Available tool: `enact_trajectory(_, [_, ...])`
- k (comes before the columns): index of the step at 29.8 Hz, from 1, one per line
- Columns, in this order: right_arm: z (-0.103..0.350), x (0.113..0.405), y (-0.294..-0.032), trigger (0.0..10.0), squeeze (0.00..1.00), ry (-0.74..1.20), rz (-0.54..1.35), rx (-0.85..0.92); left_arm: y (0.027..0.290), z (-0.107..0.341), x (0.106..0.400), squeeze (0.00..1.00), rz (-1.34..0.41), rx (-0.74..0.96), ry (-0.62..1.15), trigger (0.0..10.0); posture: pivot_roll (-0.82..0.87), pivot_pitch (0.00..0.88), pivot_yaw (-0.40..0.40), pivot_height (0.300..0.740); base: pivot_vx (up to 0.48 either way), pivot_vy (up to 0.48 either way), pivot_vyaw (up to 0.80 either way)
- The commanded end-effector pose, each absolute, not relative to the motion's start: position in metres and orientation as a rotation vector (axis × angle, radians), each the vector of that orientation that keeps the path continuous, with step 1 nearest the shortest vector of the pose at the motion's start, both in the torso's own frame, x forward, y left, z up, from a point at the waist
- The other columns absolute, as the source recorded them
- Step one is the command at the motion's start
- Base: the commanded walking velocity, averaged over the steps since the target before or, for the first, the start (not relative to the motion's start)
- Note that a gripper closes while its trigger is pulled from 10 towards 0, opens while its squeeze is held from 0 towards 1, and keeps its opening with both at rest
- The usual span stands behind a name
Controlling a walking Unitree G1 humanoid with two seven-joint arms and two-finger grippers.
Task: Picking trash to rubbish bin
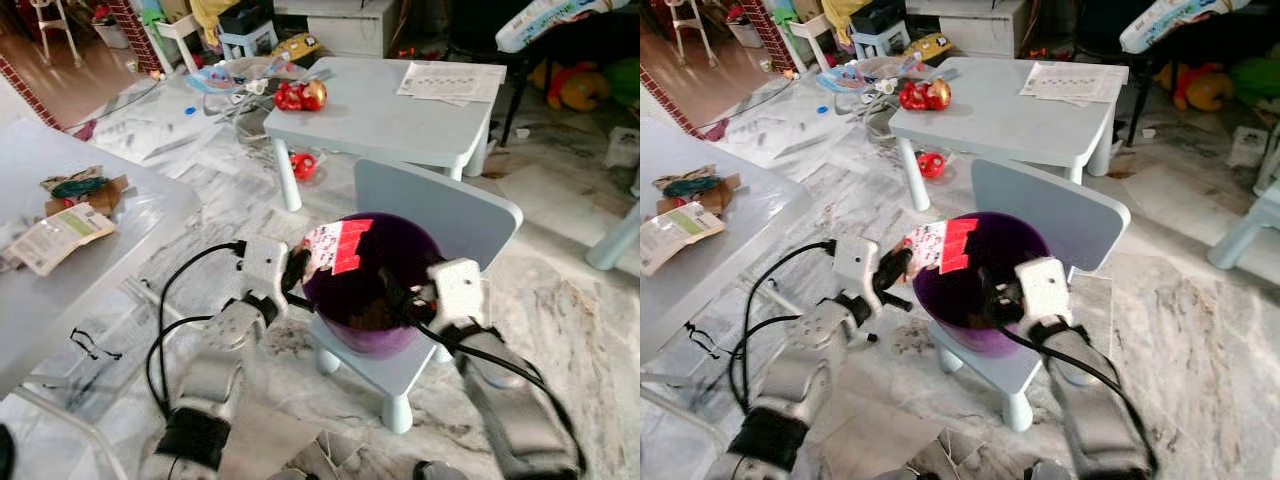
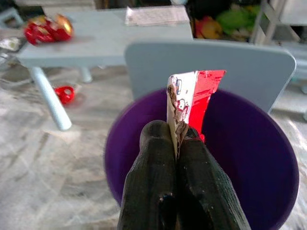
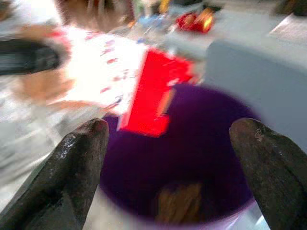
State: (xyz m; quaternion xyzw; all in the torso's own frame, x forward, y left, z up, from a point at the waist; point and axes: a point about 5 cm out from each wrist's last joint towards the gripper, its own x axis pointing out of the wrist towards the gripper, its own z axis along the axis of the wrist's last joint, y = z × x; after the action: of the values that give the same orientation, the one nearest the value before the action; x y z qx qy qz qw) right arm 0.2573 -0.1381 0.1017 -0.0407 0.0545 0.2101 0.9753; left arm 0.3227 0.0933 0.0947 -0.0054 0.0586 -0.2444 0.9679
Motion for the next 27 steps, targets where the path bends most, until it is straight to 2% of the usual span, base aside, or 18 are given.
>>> enact_trajectory(1, [0.111,0.249,-0.127,10.0,1.0,0.125,0.523,-0.057,0.09,0.09,0.325,0.0,-0.511,0.003,0.131,10.0,-0.14,0.136,0.202,0.74,0.0,0.0,0.0])
enact_trajectory(6, [0.119,0.226,-0.129,10.0,1.0,0.251,0.658,-0.052,0.084,0.081,0.335,0.0,-0.503,0.029,0.167,10.0,-0.17,0.139,0.205,0.74,0.0,0.0,0.0])
enact_trajectory(9, [0.122,0.223,-0.13,10.0,1.0,0.305,0.66,-0.019,0.086,0.076,0.339,0.0,-0.473,0.039,0.187,10.0,-0.17,0.141,0.205,0.74,0.0,0.0,0.0])
enact_trajectory(10, [0.124,0.22,-0.129,10.0,1.0,0.329,0.667,0.001,0.087,0.075,0.341,0.04,-0.462,0.038,0.188,10.0,-0.17,0.143,0.205,0.74,0.0,0.0,0.0])
enact_trajectory(11, [0.124,0.219,-0.127,10.0,1.0,0.345,0.68,0.01,0.089,0.073,0.341,1.0,-0.446,0.039,0.196,10.0,-0.17,0.143,0.205,0.74,0.0,0.0,0.0])
enact_trajectory(17, [0.121,0.207,-0.119,10.0,1.0,0.416,0.754,0.033,0.091,0.062,0.339,1.0,-0.396,0.039,0.236,10.0,-0.19,0.147,0.21,0.74,0.0,0.0,0.0])
enact_trajectory(27, [0.12,0.201,-0.116,10.0,1.0,0.493,0.749,0.037,0.082,0.061,0.34,1.0,-0.376,0.039,0.228,10.0,-0.2,0.15,0.215,0.74,0.0,0.0,0.0])
